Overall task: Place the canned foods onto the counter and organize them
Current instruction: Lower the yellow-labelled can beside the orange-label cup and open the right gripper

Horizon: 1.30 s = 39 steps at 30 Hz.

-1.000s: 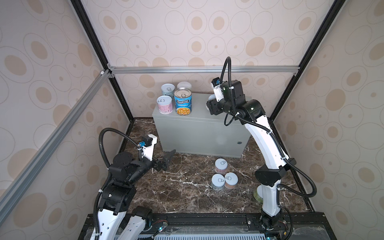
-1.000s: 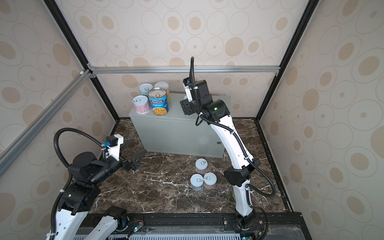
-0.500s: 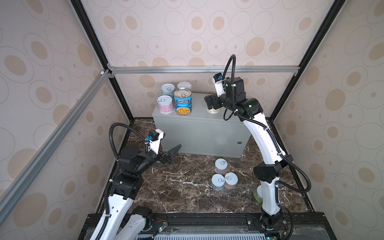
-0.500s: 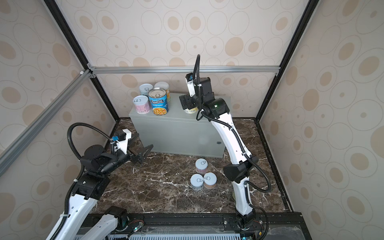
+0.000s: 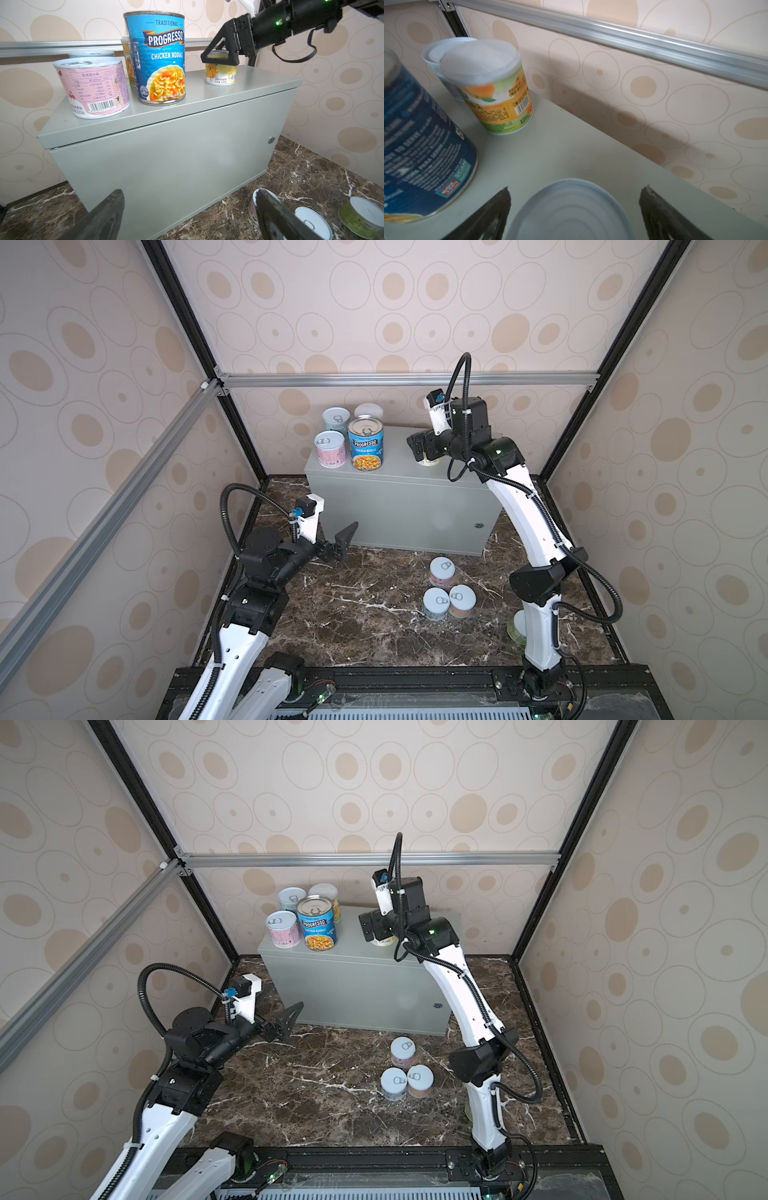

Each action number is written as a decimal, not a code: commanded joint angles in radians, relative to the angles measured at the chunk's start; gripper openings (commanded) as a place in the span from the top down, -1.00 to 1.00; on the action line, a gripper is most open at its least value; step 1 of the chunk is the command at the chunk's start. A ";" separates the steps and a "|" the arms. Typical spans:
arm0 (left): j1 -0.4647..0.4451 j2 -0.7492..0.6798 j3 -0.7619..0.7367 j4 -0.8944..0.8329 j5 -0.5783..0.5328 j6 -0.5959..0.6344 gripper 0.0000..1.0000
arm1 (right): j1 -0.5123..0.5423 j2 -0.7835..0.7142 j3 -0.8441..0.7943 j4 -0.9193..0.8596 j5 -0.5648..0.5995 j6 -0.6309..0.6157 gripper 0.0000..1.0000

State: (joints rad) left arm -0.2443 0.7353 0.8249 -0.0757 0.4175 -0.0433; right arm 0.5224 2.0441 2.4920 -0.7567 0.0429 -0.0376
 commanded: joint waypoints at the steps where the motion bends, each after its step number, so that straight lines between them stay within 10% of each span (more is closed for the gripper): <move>1: -0.006 -0.044 0.012 -0.018 -0.026 0.029 -0.96 | 0.028 -0.085 -0.111 0.056 0.031 0.011 -0.99; 21: -0.007 -0.066 -0.008 0.034 0.005 -0.007 -0.96 | 0.071 -0.274 -0.497 0.252 0.003 -0.052 -0.32; 39: -0.007 -0.085 -0.017 0.031 -0.018 0.017 -0.96 | 0.067 -0.125 -0.339 0.252 -0.200 -0.051 -0.23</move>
State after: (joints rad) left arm -0.2443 0.6617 0.8074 -0.0673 0.3992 -0.0494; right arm 0.5880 1.8912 2.1025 -0.5064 -0.1188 -0.0731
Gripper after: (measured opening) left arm 0.982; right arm 0.755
